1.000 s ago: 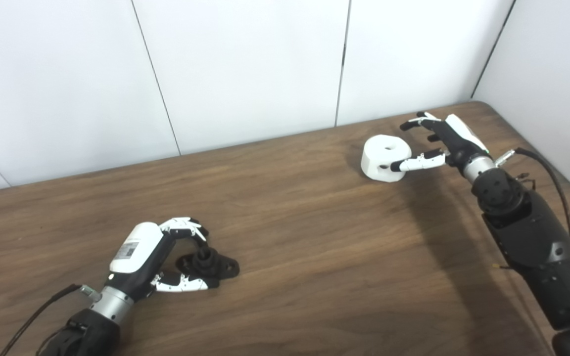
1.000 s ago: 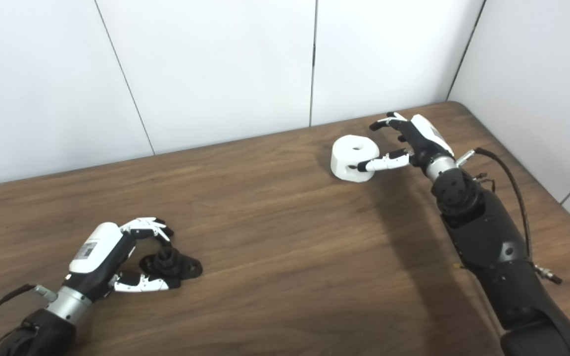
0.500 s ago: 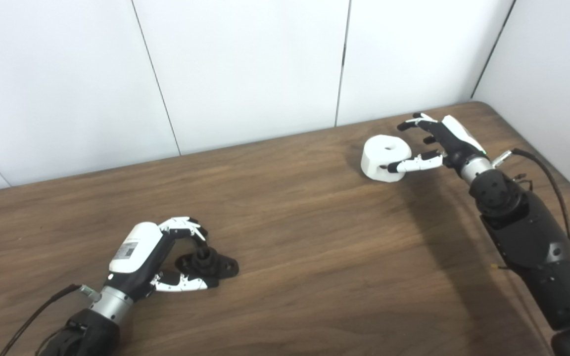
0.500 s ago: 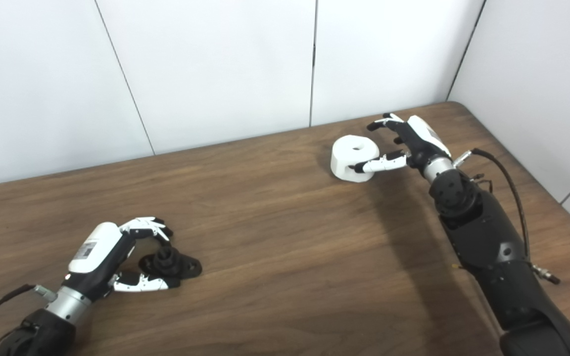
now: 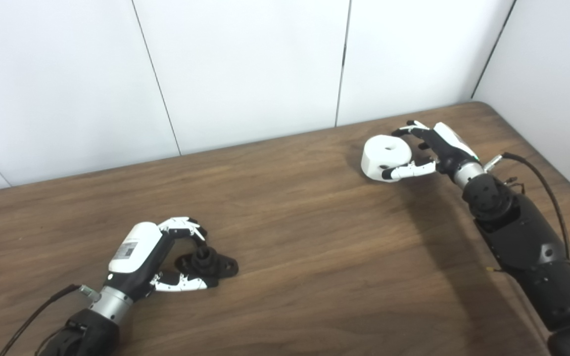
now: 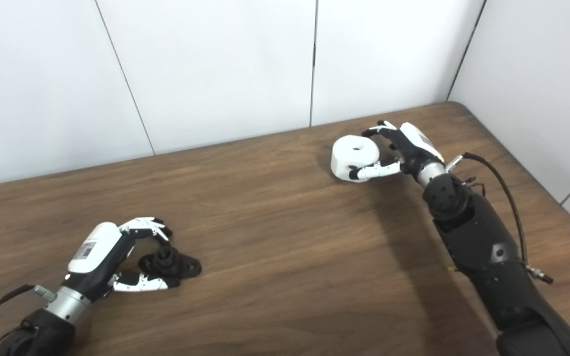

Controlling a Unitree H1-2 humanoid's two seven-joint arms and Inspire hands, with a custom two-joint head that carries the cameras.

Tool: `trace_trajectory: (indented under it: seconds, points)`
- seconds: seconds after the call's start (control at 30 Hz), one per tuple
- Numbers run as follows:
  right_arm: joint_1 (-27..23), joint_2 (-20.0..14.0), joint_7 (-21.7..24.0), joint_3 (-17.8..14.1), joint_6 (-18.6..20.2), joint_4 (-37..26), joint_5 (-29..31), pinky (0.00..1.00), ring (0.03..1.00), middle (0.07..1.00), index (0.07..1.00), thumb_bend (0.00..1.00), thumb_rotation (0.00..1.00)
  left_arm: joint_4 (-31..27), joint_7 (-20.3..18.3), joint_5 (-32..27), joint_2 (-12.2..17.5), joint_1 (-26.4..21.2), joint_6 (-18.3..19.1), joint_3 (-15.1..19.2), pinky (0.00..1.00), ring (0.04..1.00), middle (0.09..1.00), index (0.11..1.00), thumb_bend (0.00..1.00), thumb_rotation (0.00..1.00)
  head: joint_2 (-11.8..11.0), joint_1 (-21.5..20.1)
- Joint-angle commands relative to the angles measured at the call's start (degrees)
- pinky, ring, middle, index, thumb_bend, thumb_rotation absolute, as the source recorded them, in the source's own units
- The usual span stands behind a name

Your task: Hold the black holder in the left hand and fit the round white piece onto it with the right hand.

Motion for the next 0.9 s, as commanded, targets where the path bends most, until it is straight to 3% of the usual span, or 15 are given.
trace_trajectory:
  seconds: [0.0,0.17,0.3,0.33,0.4,0.87]
  points:
    - [-2.6,-0.8,-1.4,-0.5,-1.4,-1.1,-0.2,0.86,0.981,0.973,0.806,0.89,0.35,-0.5,-0.1,1.0,1.4,-0.5,0.9,0.4,0.89,0.806,0.701,0.483,0.52,0.05,0.1,0.0]
    - [-2.1,0.3,-4.0,-1.5,-2.6,-1.2,-0.2,0.86,0.961,0.948,0.769,0.81,0.35,-0.6,-0.2,0.7,1.2,-0.3,1.0,0.5,0.89,0.803,0.701,0.483,0.52,0.05,0.1,0.0]
    - [-1.5,2.0,-10.6,-2.7,-5.6,-1.3,-1.8,0.83,0.914,0.854,0.625,0.72,0.24,-0.8,-0.4,0.7,1.3,-0.3,1.1,0.5,0.89,0.801,0.701,0.483,0.52,0.05,0.3,0.1]
    - [-1.5,2.4,-12.1,-2.9,-6.4,-1.0,-2.3,0.83,0.897,0.819,0.545,0.60,0.18,-0.8,-0.3,1.0,1.3,-0.3,1.1,0.5,0.89,0.802,0.702,0.483,0.52,0.05,0.3,0.1]
    - [-1.6,2.8,-14.3,-3.1,-7.5,-0.6,-3.0,0.82,0.876,0.789,0.503,0.54,0.15,-0.8,-0.2,1.3,1.3,-0.3,1.1,0.5,0.88,0.799,0.701,0.483,0.52,0.05,0.3,0.1]
    - [-1.6,3.0,-17.3,-3.9,-10.1,-0.1,-2.7,0.78,0.834,0.744,0.487,0.52,0.13,-1.6,-1.6,0.2,1.6,-0.1,2.3,0.9,0.93,0.825,0.710,0.484,0.52,0.05,0.7,0.3]
